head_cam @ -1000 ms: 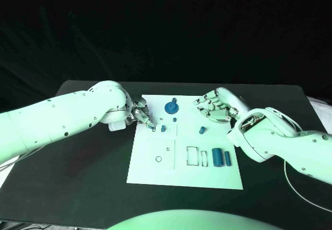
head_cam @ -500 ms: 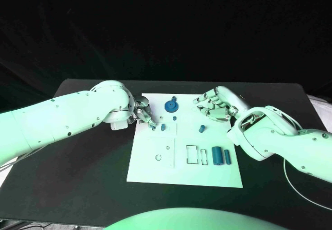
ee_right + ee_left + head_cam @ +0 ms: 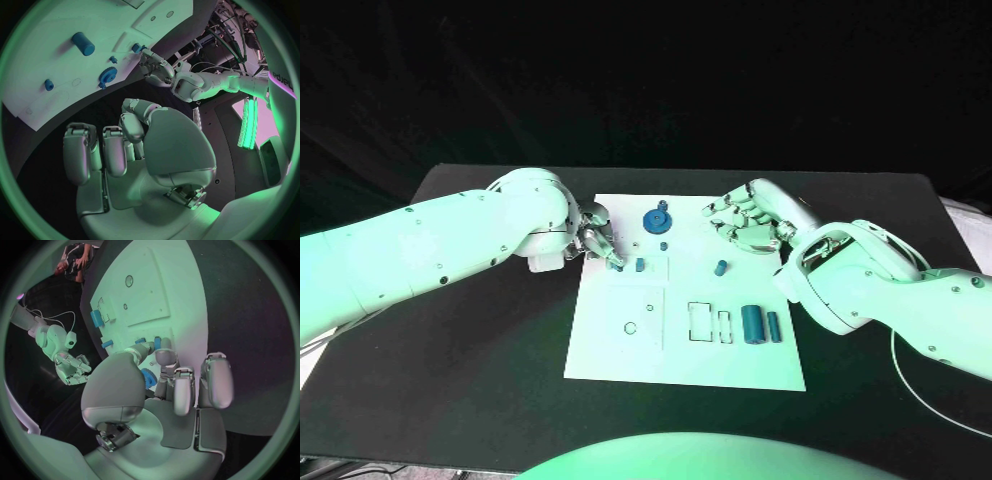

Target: Assemble the parts on the task board

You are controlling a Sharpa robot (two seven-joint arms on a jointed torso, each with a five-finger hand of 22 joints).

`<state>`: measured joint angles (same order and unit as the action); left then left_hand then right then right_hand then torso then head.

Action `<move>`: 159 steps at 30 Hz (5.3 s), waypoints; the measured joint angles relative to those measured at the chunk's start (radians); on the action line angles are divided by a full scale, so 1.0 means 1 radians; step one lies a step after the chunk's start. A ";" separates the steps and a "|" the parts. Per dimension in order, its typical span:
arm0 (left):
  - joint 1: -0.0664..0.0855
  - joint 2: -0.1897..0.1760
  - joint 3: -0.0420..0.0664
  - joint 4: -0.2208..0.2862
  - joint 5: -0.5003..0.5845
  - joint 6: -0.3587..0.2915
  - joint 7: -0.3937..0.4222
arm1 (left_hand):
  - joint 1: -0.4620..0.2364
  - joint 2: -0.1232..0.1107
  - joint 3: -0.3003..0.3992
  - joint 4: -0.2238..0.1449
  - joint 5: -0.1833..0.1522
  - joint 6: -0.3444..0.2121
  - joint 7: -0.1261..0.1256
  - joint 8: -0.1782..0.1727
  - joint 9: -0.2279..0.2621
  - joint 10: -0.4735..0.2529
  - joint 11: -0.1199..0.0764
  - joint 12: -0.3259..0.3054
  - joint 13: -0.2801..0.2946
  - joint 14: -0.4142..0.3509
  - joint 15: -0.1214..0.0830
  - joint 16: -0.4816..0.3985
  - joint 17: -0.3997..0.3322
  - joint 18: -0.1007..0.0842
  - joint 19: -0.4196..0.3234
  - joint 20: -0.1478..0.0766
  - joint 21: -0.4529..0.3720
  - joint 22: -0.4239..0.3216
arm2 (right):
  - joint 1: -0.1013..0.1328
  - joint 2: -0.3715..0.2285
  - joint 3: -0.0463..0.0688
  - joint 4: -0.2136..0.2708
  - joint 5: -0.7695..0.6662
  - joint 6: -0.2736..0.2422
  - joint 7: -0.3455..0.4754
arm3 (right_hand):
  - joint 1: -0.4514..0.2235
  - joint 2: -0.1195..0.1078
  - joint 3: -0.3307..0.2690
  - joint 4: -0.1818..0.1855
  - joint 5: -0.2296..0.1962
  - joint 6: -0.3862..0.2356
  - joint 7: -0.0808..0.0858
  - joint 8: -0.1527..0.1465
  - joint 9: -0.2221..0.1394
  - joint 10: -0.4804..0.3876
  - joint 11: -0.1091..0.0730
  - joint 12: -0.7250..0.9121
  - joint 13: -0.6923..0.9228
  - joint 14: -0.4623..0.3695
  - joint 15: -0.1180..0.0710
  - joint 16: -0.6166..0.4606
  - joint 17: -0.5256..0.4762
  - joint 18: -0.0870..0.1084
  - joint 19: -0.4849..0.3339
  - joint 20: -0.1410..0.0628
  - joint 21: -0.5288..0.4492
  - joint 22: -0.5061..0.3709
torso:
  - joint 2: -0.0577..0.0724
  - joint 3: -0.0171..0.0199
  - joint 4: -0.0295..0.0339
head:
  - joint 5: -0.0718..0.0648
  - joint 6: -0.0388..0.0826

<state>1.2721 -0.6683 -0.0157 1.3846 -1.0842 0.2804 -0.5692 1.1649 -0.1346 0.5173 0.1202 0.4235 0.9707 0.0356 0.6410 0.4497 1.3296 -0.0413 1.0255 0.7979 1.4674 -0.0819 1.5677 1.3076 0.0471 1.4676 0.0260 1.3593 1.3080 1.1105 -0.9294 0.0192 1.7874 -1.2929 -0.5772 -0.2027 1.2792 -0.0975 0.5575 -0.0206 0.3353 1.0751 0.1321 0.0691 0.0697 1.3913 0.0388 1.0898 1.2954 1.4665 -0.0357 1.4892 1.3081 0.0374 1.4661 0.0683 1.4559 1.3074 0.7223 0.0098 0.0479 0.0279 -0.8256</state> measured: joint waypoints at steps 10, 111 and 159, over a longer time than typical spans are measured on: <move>0.000 0.001 0.001 0.005 -0.003 0.004 -0.015 | -0.007 -0.004 0.000 0.000 0.009 0.002 0.001 0.000 0.003 0.005 0.002 0.000 0.004 -0.004 -0.004 0.000 0.000 0.000 0.001 -0.001 0.000 0.000 | 0.000 0.000 0.000 0.000 0.000 0.001 0.001 | 0.000 0.000 0.000 0.000 0.000 0.000 0.000 0.000 0.000 0.000 0.000 0.000 0.000 0.000 0.000 0.000 0.000 0.000 0.000 0.000 0.000 0.000 | 0.000 -0.0006 0.0009 | 0.002 0.000; -0.061 -0.006 -0.019 0.029 -0.109 -0.552 0.579 | 0.351 0.053 -0.434 0.009 -0.370 -0.068 0.110 -0.364 -0.326 -0.371 0.135 -0.693 -0.667 -0.045 0.092 -0.317 -0.228 0.124 -0.093 0.083 -0.838 -0.210 | 0.000 -0.017 -0.001 -0.064 0.001 0.078 0.008 | 0.017 -0.042 -0.021 -0.001 -0.068 0.011 0.008 0.000 0.001 -0.200 0.011 -0.825 -0.696 0.000 0.000 -0.147 0.000 0.032 -0.054 0.004 -0.100 -0.078 | 0.002 0.0005 -0.0019 | -0.039 0.060; -0.062 0.172 -0.015 -0.083 -0.442 -0.328 0.368 | 0.360 0.070 -0.335 0.007 -0.370 0.064 0.100 -0.476 -0.375 -0.221 0.117 -0.828 -0.731 0.000 0.079 -0.197 -0.150 0.070 -0.001 0.065 -0.376 0.000 | 0.000 -0.011 -0.001 -0.043 0.009 0.016 0.027 | 0.020 -0.039 -0.032 0.004 -0.043 0.011 0.007 0.000 0.000 -0.197 0.014 -0.848 -0.732 -0.001 0.000 -0.155 -0.002 0.032 -0.054 0.004 -0.104 -0.083 | 0.003 -0.0004 -0.0012 | -0.049 0.044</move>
<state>1.2105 -0.4959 -0.0309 1.3020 -1.5265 -0.0478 -0.2008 1.5253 -0.0650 0.1826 0.1267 0.0535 1.0344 0.1351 0.1655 0.0744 1.1084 0.0762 0.1972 0.0672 1.4675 -0.0034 1.3702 1.1577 0.1170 1.4669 0.0912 0.9837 1.3080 1.1109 -0.9403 0.0186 1.7447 -1.2838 -0.5613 -0.1757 1.2993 -0.1360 0.5255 -0.0163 0.2926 1.0856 0.1392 0.0690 0.0700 1.1946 0.0530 0.2415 0.5636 1.4659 -0.0352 1.3343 1.3062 0.0689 1.4123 0.0719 1.3515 1.2245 0.7250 0.0094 0.0467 -0.0212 -0.7819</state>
